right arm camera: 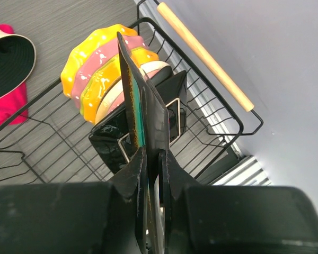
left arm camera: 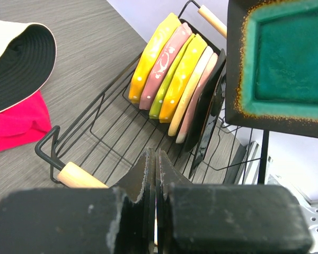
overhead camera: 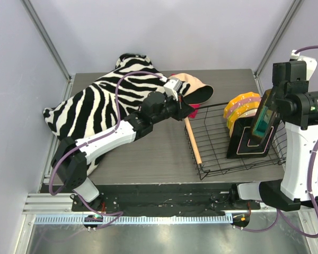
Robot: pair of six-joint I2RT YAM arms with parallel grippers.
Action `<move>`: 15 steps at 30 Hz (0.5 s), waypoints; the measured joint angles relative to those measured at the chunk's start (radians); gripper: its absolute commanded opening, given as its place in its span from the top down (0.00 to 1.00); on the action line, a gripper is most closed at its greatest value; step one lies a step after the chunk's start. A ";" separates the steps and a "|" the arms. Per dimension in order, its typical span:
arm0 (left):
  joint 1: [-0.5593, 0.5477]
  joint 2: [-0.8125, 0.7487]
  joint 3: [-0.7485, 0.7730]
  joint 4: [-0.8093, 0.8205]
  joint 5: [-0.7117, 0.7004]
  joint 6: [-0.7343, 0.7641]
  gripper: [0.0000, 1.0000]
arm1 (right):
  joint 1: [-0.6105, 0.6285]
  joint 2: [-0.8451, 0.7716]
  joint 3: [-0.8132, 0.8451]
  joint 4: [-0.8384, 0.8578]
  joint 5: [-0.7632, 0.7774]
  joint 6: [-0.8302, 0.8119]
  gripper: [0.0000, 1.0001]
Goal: Unload the plates from the dish rack
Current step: Unload the plate from the dish rack.
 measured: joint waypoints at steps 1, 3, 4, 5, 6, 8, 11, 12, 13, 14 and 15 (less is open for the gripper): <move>0.000 0.000 0.000 0.000 0.000 0.000 1.00 | 0.000 0.000 0.004 -0.001 -0.008 -0.001 0.99; 0.000 0.000 0.000 -0.001 0.000 0.000 1.00 | 0.000 -0.002 0.011 -0.001 -0.025 -0.001 0.99; 0.000 0.000 0.000 -0.001 0.000 0.001 1.00 | 0.000 -0.003 0.014 -0.001 -0.034 0.000 0.99; 0.000 0.000 0.000 -0.001 0.000 0.002 1.00 | 0.000 -0.004 0.018 -0.001 -0.045 0.001 0.99; 0.000 0.000 0.000 -0.002 0.000 0.003 1.00 | 0.000 -0.006 0.018 0.000 -0.059 0.005 0.99; 0.000 -0.002 0.000 -0.007 0.000 0.004 1.00 | 0.000 -0.009 0.022 0.003 -0.080 0.012 0.99; 0.000 -0.010 0.000 -0.014 0.000 0.004 1.00 | 0.000 -0.016 0.023 0.003 -0.102 0.020 0.99; 0.000 -0.013 0.000 -0.016 0.000 0.005 1.00 | 0.000 -0.018 0.023 0.003 -0.109 0.023 0.99; 0.000 -0.017 0.000 -0.015 0.000 0.005 1.00 | 0.000 -0.021 0.023 0.003 -0.117 0.024 0.99; 0.000 -0.021 0.000 -0.015 0.000 0.005 1.00 | 0.000 -0.022 0.023 0.003 -0.124 0.026 0.99; 0.000 -0.024 0.000 -0.016 0.000 0.005 1.00 | 0.000 -0.023 0.023 0.003 -0.130 0.028 0.99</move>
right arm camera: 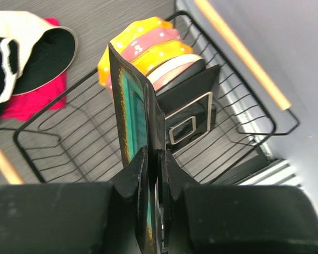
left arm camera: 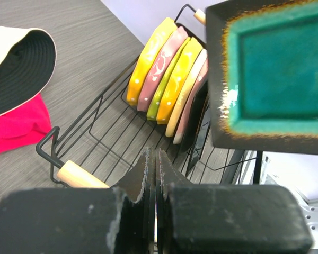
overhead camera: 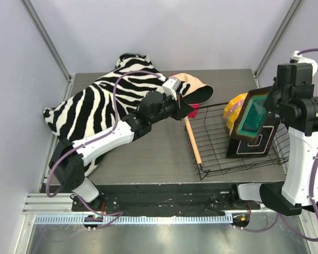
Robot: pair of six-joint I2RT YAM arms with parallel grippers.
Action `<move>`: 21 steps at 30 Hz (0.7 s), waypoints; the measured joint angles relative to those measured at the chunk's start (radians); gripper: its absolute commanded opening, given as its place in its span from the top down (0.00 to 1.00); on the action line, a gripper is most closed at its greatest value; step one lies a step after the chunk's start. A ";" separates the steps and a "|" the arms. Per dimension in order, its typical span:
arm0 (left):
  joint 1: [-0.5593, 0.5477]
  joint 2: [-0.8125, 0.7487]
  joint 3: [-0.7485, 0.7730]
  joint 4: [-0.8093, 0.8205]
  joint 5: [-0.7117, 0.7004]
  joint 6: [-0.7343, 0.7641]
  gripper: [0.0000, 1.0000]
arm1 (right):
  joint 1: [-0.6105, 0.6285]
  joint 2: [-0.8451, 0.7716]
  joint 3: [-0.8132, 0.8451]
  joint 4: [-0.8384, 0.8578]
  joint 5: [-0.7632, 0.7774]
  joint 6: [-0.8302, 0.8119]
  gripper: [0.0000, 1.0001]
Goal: Unload the plates from the dish rack
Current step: Unload the plate from the dish rack, then place the plate at the center of the board.
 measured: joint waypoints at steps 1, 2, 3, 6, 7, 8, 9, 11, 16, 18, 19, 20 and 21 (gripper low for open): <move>0.000 -0.003 0.000 0.000 0.000 0.000 1.00 | 0.000 0.000 0.000 -0.001 -0.008 0.003 0.99; 0.000 -0.006 0.000 0.000 0.001 0.000 1.00 | 0.000 0.000 0.000 0.000 -0.024 0.008 0.99; 0.000 -0.010 0.000 0.000 0.001 0.000 1.00 | 0.001 0.002 0.000 0.002 -0.041 0.016 0.99; 0.000 -0.024 0.000 -0.002 0.005 -0.001 1.00 | 0.003 0.007 0.000 0.020 -0.091 0.035 0.99; 0.000 -0.029 0.000 -0.002 0.008 -0.001 1.00 | 0.003 0.007 0.000 0.023 -0.102 0.039 0.99; 0.000 -0.035 0.000 -0.003 0.011 -0.002 1.00 | 0.004 0.009 0.000 0.025 -0.115 0.043 0.99; 0.001 -0.042 0.000 -0.003 0.016 -0.004 1.00 | 0.005 0.009 0.000 0.025 -0.127 0.047 0.99; 0.005 -0.055 -0.002 -0.003 0.029 -0.010 1.00 | 0.006 0.009 0.000 0.025 -0.145 0.049 0.99; 0.049 -0.103 -0.035 0.039 0.123 -0.074 0.77 | 0.006 -0.002 -0.028 0.033 -0.190 0.051 0.99; 0.087 -0.120 -0.063 0.084 0.181 -0.121 0.57 | 0.006 -0.019 -0.069 0.040 -0.221 0.053 0.99; 0.106 -0.125 -0.076 0.106 0.214 -0.148 0.51 | 0.006 -0.026 -0.090 0.042 -0.237 0.054 0.99; 0.127 -0.127 -0.090 0.134 0.249 -0.180 0.39 | 0.006 -0.034 -0.113 0.046 -0.257 0.055 0.99; 0.143 -0.127 -0.101 0.157 0.278 -0.205 0.35 | 0.006 -0.039 -0.131 0.046 -0.279 0.056 0.99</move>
